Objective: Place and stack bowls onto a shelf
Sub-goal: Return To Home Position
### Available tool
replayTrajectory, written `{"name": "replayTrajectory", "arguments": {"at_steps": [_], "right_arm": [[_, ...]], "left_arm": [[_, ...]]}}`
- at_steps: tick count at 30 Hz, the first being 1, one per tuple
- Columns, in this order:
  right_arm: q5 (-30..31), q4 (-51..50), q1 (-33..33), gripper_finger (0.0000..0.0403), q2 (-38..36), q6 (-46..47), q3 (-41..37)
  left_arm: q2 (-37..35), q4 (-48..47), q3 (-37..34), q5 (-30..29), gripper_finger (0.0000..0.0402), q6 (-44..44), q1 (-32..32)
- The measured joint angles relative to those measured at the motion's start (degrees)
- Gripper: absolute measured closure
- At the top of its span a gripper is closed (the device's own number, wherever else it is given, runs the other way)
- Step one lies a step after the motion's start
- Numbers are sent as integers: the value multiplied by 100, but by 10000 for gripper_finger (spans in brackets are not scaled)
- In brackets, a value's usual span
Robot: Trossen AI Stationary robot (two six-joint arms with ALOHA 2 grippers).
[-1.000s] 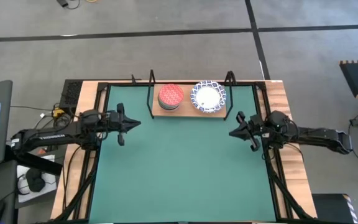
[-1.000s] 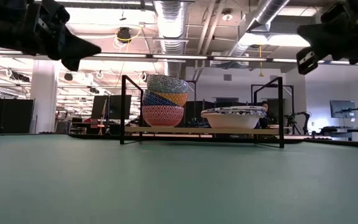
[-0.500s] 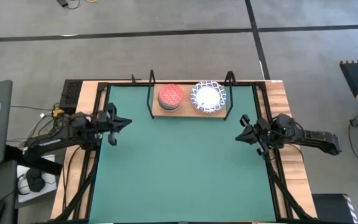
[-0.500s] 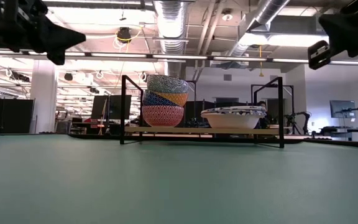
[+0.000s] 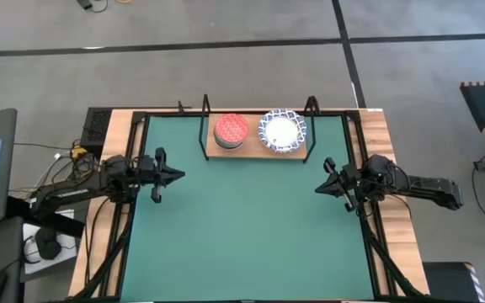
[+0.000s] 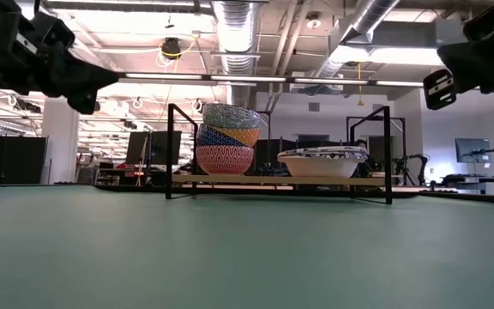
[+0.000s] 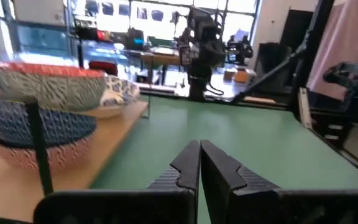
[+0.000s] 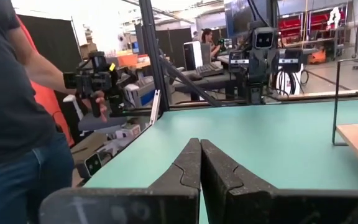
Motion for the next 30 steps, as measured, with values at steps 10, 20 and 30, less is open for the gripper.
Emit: {"name": "replayTrajectory", "arguments": {"at_steps": [10, 20, 30], "right_arm": [[9, 247, -13, 378, -2, -115, 0], [15, 218, -13, 374, -2, -201, 0], [24, -173, -4, 365, 0, -199, 17]], "left_arm": [[15, 234, -4, -410, 401, -263, -139], [411, 125, -11, -1492, 401, -49, -993], [643, 151, -17, -1708, 401, -47, -1231]]}}
